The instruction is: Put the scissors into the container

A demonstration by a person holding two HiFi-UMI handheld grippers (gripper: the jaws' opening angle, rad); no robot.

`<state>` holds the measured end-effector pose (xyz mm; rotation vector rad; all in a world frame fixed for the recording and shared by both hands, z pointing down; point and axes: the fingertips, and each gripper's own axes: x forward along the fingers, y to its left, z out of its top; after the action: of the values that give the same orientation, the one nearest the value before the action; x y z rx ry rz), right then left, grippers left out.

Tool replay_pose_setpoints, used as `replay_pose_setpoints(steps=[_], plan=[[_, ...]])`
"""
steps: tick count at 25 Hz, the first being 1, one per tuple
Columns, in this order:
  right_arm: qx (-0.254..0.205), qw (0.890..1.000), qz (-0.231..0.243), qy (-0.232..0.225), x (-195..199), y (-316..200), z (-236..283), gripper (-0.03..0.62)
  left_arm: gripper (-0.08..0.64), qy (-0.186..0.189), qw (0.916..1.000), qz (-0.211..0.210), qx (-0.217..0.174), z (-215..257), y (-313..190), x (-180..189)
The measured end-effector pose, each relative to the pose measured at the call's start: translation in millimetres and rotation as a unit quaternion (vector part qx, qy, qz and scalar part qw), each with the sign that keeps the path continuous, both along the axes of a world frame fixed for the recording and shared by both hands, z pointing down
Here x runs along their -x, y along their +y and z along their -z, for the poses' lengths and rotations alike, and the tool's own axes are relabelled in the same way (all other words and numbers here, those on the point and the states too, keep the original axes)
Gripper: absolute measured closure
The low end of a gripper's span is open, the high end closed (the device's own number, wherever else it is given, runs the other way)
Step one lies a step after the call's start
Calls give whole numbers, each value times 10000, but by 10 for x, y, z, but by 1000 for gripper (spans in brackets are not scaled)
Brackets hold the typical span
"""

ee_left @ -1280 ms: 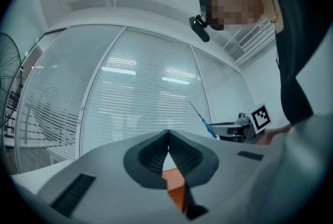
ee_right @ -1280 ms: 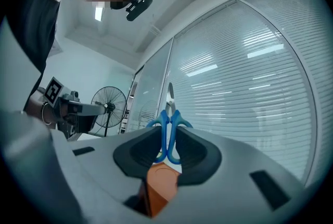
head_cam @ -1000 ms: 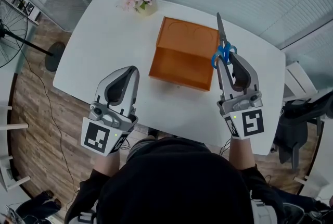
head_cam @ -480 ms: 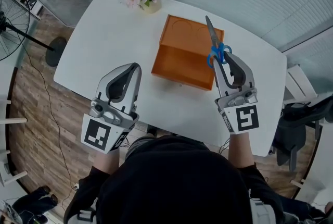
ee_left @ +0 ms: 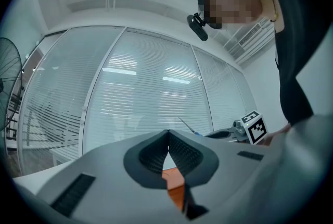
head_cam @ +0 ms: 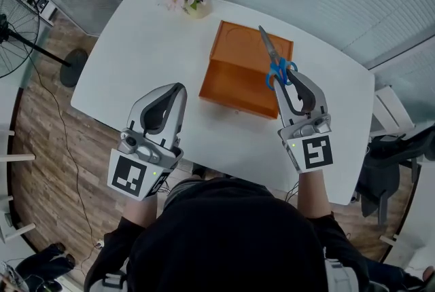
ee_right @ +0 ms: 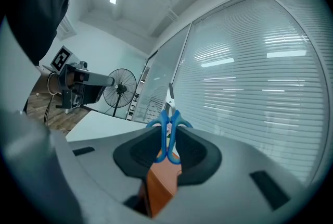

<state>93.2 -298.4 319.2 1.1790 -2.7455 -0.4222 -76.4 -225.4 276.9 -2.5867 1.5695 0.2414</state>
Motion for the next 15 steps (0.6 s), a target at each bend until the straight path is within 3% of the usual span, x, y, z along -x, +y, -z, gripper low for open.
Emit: replay_pose_setpoints(steps=[7,15], plan=[[-22,9998,18,213,32,-35,-90,500,549,21,10000,-9,-5,-8,-13,9],[333,9978,-68,567,27,-123,-277,500,549,11,10000,-13,0,9,-16,22]])
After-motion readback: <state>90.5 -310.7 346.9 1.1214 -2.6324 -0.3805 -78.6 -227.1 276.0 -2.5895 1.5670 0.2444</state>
